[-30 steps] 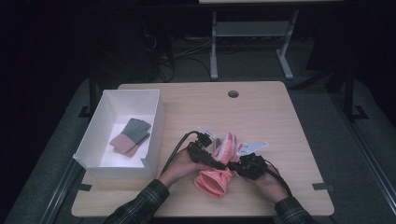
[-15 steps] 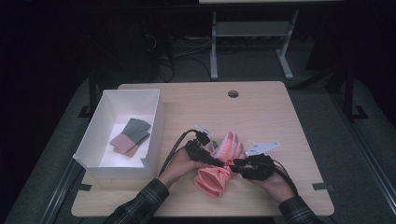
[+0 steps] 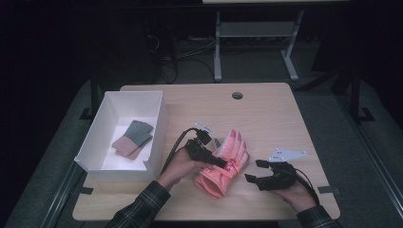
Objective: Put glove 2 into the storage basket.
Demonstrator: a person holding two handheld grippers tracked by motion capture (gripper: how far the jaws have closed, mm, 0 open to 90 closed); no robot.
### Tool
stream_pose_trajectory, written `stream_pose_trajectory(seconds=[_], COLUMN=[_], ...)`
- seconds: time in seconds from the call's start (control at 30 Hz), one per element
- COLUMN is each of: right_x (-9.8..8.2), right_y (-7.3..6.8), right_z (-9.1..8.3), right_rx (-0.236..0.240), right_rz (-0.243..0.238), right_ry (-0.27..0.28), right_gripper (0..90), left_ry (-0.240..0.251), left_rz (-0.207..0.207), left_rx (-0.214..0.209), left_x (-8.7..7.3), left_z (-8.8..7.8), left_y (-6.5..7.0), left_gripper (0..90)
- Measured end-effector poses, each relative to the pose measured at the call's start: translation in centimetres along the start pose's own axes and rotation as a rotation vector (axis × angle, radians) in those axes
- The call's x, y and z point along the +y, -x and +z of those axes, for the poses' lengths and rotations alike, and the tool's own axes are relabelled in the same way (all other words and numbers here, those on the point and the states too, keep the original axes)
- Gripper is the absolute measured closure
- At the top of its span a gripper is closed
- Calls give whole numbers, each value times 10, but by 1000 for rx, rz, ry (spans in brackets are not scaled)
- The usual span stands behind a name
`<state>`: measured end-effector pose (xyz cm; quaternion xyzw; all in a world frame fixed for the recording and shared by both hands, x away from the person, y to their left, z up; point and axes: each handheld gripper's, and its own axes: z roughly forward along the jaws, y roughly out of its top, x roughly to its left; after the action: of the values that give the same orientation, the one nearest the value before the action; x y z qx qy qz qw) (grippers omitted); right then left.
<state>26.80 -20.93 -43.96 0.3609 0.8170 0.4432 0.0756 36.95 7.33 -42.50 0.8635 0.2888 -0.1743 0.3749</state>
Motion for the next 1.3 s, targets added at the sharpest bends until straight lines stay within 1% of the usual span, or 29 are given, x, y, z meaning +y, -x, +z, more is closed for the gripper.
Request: stream_pose_trajectory(seconds=[0.1, 0.17, 0.23, 0.27, 0.3, 0.37, 0.4, 0.43, 0.5, 0.53, 0.57, 0.63, 0.7, 0.77, 0.83, 0.9, 0.93, 0.97, 1.0, 1.03, 1.1, 1.13, 1.17, 1.23, 1.3], right_x=[-2, -4, -5, -6, -7, -7, -7, -7, -7, -7, -7, -7, -7, -7, -7, -8, -8, -8, -8, -8, -8, -8, -8, -8, -8], right_y=[-1, -1, -1, -1, 0, 0, -1, -1, -2, -2, -2, -2, 0, 0, 1, 1, 1, 1, 2, 2, 2, 3, 3, 3, 3], right_z=[-6, -7, -6, -6, -6, -6, -5, -5, -5, -4, -4, -4, -4, -5, -5, -5, -5, -5, -5, -5, -5, -5, -5, -5, -6], right_rx=[-6, -33, -54, -79, -81, -82, -85, -83, -91, -98, -98, -103, -114, -123, -127, -133, -134, -135, -138, -140, -152, -156, -158, -165, -167], right_rz=[9, 7, 15, 20, 16, 15, 14, 14, 5, 11, 15, 24, 14, 21, 23, 24, 26, 28, 33, 33, 29, 26, 27, 29, 30], right_ry=[28, 28, 9, -5, -10, -7, -8, -6, -7, -7, -6, -3, 2, 2, 4, 5, 4, 4, 2, 2, 1, 1, 2, 3, 5], right_gripper=[218, 161, 144, 140, 140, 138, 138, 137, 135, 135, 135, 131, 129, 129, 129, 129, 130, 129, 129, 130, 130, 130, 130, 130, 130], left_ry=[-4, -4, 6, 15, 17, 31, 34, 43, 57, 61, 61, 79, 87, 96, 117, 126, 132, 150, 153, 164, 187, 194, 209, 229, 234], left_rz=[-8, -8, -5, -9, -6, -14, -7, -9, 1, 2, 13, 13, 18, 16, 14, 8, 10, 1, -1, -10, -18, -28, -37, -53, -70], left_rx=[12, 31, 45, 50, 53, 62, 79, 85, 102, 106, 111, 118, 140, 154, 158, 171, 180, 189, 189, 190, 198, 203, 214, 226, 233], left_x=[3, 6, 9, 11, 13, 18, 21, 23, 28, 29, 31, 34, 37, 40, 42, 42, 42, 41, 41, 39, 36, 34, 31, 27, 22], left_z=[-7, -14, -22, -27, -31, -43, -51, -55, -68, -73, -81, -90, -105, -119, -135, -149, -154, -162, -167, -176, -187, -192, -199, -209, -216], left_y=[1, 4, 7, 9, 11, 16, 18, 20, 23, 24, 25, 28, 30, 31, 31, 30, 30, 30, 29, 27, 25, 23, 21, 16, 12], left_gripper=[599, 599, 599, 599, 599, 598, 598, 598, 597, 597, 597, 596, 595, 595, 595, 595, 595, 595, 595, 594, 594, 594, 594, 594, 594])
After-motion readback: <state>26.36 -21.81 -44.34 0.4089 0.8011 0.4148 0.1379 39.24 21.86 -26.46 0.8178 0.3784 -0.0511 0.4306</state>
